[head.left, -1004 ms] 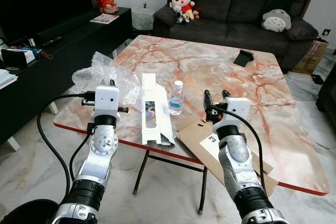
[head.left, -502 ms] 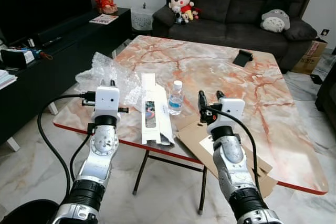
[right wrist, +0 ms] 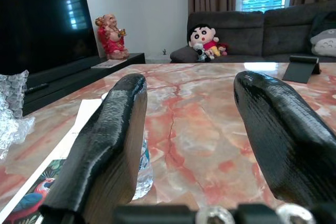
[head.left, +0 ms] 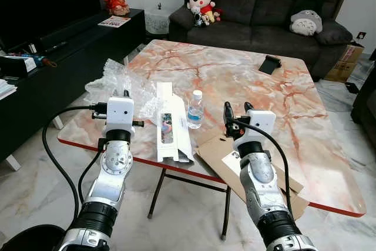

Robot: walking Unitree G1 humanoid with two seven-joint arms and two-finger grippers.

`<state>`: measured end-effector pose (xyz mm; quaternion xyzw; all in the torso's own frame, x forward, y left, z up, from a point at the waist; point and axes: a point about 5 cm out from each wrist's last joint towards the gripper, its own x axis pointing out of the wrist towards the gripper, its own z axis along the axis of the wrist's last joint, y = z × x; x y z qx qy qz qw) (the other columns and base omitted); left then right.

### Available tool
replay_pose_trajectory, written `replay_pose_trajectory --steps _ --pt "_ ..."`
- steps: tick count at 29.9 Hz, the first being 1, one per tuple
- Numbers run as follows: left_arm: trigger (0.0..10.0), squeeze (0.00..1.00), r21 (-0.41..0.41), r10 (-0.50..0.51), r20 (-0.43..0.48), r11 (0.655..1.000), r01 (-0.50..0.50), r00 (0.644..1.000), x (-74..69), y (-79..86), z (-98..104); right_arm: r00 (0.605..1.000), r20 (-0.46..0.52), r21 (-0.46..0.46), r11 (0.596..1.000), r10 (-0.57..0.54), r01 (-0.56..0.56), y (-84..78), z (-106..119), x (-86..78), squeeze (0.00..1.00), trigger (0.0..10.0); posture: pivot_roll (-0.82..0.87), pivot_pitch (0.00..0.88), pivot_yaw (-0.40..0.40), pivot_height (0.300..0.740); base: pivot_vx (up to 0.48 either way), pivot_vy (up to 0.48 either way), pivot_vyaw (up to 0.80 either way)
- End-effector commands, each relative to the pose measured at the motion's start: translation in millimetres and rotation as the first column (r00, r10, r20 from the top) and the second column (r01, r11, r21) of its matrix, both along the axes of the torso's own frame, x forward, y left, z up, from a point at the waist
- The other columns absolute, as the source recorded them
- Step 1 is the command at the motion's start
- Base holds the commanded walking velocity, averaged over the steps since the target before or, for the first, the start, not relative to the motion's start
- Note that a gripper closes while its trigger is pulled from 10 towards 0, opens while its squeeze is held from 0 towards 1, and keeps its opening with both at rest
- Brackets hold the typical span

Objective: Picking trash to rubbish bin

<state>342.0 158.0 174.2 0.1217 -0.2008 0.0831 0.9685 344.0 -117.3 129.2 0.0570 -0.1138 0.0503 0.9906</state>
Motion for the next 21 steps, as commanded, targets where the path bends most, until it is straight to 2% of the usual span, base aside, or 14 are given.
replay_pose_trajectory --steps 1,21 --pt "10.0 0.00 0.006 -0.012 0.010 1.000 0.012 1.000 -1.4 -2.4 2.2 1.000 0.021 0.002 1.000 -0.018 0.018 -3.7 4.6 0.0 0.00 10.0 0.14 0.000 -0.047 0.740 -0.240 0.000 0.00" --pt "10.0 0.00 0.008 -0.017 0.000 1.000 0.017 1.000 -2.7 -2.8 -1.0 1.000 0.010 0.005 1.000 -0.015 0.015 -2.8 0.8 -1.8 0.00 10.0 0.14 0.000 -0.053 0.740 -0.238 0.000 0.00"
